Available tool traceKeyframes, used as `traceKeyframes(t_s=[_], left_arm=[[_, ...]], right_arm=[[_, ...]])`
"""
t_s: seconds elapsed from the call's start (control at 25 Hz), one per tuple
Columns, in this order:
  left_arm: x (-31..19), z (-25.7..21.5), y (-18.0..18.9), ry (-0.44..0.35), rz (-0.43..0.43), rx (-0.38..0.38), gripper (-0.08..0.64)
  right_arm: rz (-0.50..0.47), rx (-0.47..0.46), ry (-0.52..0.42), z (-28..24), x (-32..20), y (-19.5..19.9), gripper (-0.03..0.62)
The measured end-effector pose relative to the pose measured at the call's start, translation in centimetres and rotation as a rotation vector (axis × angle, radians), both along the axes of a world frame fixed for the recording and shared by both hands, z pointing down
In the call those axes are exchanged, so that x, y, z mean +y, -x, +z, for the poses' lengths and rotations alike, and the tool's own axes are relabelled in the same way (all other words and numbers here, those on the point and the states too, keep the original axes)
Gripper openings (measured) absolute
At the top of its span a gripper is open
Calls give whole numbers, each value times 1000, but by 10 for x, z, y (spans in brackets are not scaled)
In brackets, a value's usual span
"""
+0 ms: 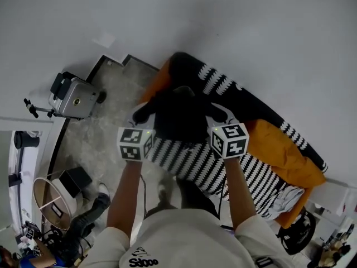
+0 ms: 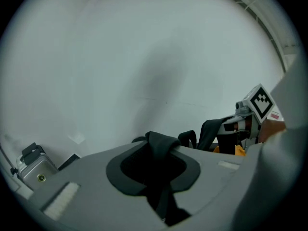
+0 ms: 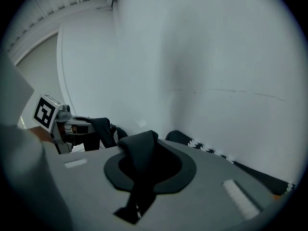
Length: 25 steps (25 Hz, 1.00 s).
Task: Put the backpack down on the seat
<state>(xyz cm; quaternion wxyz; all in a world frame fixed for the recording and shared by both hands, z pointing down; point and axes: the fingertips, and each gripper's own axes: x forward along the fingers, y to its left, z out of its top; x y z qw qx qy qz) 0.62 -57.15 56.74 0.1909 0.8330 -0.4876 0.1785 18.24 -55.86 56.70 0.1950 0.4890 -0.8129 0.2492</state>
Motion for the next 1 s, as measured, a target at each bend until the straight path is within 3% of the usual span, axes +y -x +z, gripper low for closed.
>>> traceKeyframes(t_s=[0.44, 0.64, 1.0], left_arm=[[-54, 39, 0, 22, -65, -26, 51], [-57, 71, -3, 67, -58, -53, 52], [-53, 90, -4, 73, -76, -46, 63]], right_arm=[[25, -24, 31, 39, -59, -13, 34], [27, 4, 69, 67, -64, -19, 37], [86, -26, 110, 89, -55, -40, 49]])
